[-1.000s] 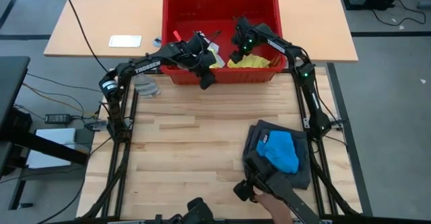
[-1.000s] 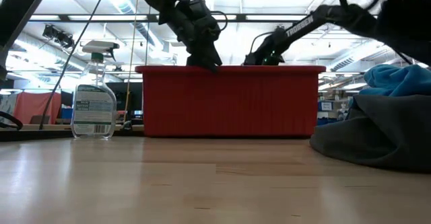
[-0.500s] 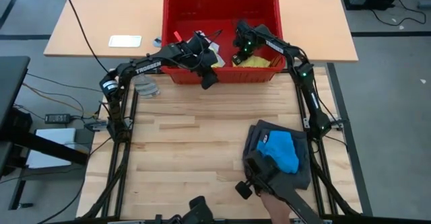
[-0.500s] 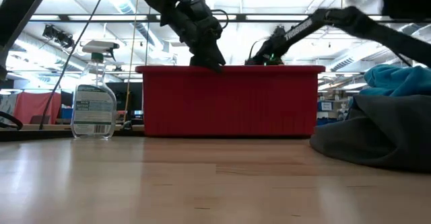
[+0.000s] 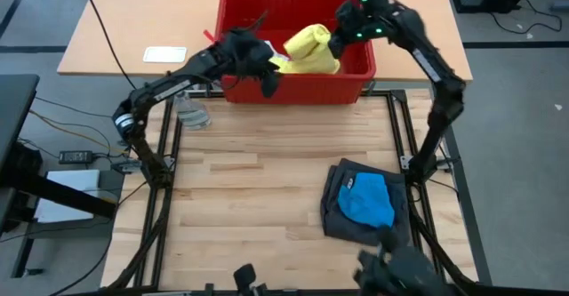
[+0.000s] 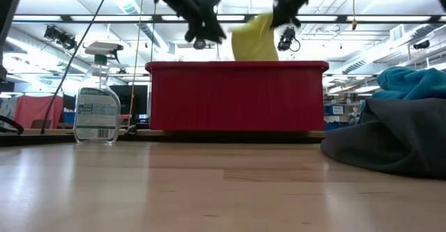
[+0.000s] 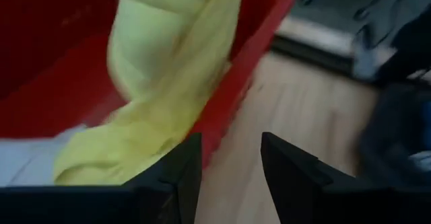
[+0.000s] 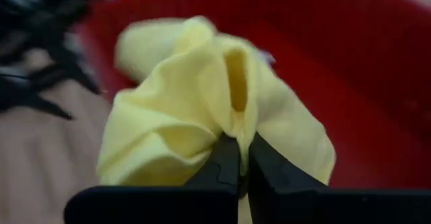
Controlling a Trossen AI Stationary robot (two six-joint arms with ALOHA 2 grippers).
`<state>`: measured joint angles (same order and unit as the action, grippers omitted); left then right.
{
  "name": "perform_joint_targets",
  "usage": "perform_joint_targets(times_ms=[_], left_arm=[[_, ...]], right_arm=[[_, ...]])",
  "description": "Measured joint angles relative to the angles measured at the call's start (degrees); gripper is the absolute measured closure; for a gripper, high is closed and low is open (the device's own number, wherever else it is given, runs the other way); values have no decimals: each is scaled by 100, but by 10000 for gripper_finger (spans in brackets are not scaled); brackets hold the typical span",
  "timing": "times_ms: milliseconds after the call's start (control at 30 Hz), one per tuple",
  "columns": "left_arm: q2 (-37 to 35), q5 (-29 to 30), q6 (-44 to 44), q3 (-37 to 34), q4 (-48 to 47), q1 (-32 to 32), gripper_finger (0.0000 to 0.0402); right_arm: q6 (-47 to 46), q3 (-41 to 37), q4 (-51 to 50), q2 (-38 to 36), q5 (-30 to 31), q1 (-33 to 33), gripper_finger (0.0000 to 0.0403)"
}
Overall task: Fold laundry
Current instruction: Remove the yellow shirt from the red laundry bin
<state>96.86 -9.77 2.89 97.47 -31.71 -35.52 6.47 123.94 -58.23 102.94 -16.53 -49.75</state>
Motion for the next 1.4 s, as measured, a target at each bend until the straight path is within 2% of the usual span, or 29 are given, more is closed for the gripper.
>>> perform_joint_targets(times_ms=[167,300,467,667,833,933,1033,1133,1300,1400], left_arm=[[-527,-61,-442,2,187,475,246],[-975,48,-852,14,603,1200,240],[-1209,1651,-480,31,826,2446,211],[-1021,2402,-223,24,1753,3614,154],[-888,4815,-158,22,1903,4198,126],[-916,5468,146,26,1965,4394,129],[-945,5514,650,29,2001,4588,145],[-1028,5599,1347,27,2055,4826,182],[-1277,6091,2049,35,2036,5382,274],[-1502,6218,2113,35,1958,5660,344]], right_arm=[[65,-13,-47,-705,-458,444,391],[-34,-7,-58,-1174,-434,902,391],[-137,-9,-44,-1494,-413,1642,391],[-370,-9,67,-1616,-387,2506,391],[-599,-9,357,-1605,-391,3290,391],[-696,-11,591,-1598,-381,3700,391],[-706,-11,796,-1606,-388,4010,391],[-960,-11,1148,-1618,-389,4192,391],[-1344,-11,1860,-1593,-226,4429,391],[-1601,-8,2007,-1534,262,4548,391]])
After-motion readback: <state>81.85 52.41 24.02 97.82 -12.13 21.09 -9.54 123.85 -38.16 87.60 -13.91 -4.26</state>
